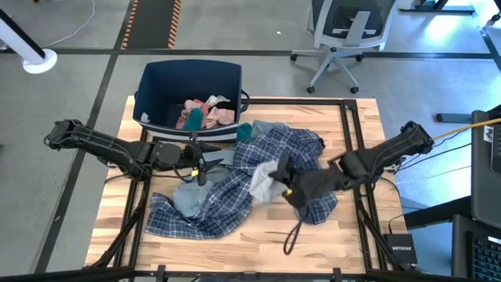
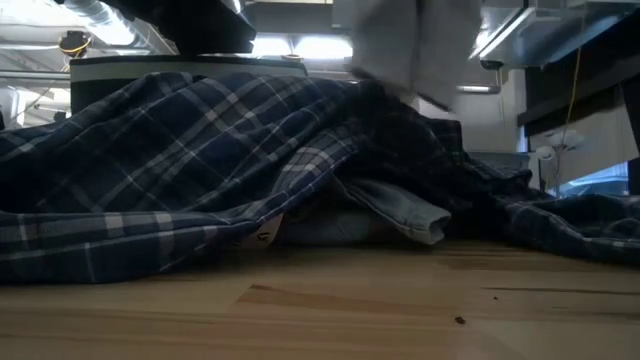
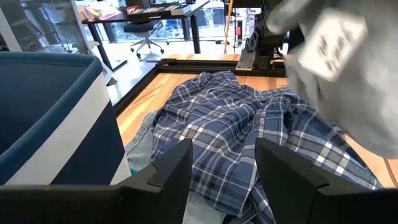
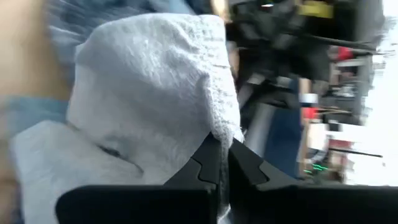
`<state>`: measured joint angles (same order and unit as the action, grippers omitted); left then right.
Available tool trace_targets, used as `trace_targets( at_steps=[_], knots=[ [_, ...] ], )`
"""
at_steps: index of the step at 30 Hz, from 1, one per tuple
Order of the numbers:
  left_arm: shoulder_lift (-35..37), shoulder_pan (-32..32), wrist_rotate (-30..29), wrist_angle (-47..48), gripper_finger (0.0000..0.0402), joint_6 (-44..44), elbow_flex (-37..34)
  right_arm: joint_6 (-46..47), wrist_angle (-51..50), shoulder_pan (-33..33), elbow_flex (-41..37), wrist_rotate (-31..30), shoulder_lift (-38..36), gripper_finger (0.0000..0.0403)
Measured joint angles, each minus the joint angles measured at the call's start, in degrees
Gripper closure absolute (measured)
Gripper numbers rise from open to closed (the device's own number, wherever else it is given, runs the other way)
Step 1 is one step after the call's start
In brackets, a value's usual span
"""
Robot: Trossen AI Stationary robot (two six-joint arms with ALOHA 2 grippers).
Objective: Sort clothes
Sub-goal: Put the gray short pants into the blue laundry bin
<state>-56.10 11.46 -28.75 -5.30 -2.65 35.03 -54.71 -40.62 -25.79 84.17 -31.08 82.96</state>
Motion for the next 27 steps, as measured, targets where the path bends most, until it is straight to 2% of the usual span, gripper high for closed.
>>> trace_targets(
  at_steps=[7,14,17,22,27],
  knots=[
    [0.02,0.00,0.00,0.11,0.0233,-0.12,0.00,-12.39,7.69,10.96,6.47,-1.29,0.00,0.0377],
    [0.02,0.00,0.00,0.11,0.0233,0.47,0.00,-17.50,23.86,24.97,7.68,5.71,0.02,0.0386],
    [0.00,0.00,0.00,-0.03,0.0233,0.54,0.00,-17.46,32.98,30.79,7.73,11.53,0.58,0.0384],
    [0.00,0.00,0.00,-0.10,0.0233,0.23,0.00,-10.60,48.53,38.65,7.77,22.31,4.20,0.0377],
    [0.01,0.00,-0.01,-0.06,0.0233,1.25,0.00,-5.94,58.77,42.72,7.76,25.71,9.89,0.0376]
  ],
)
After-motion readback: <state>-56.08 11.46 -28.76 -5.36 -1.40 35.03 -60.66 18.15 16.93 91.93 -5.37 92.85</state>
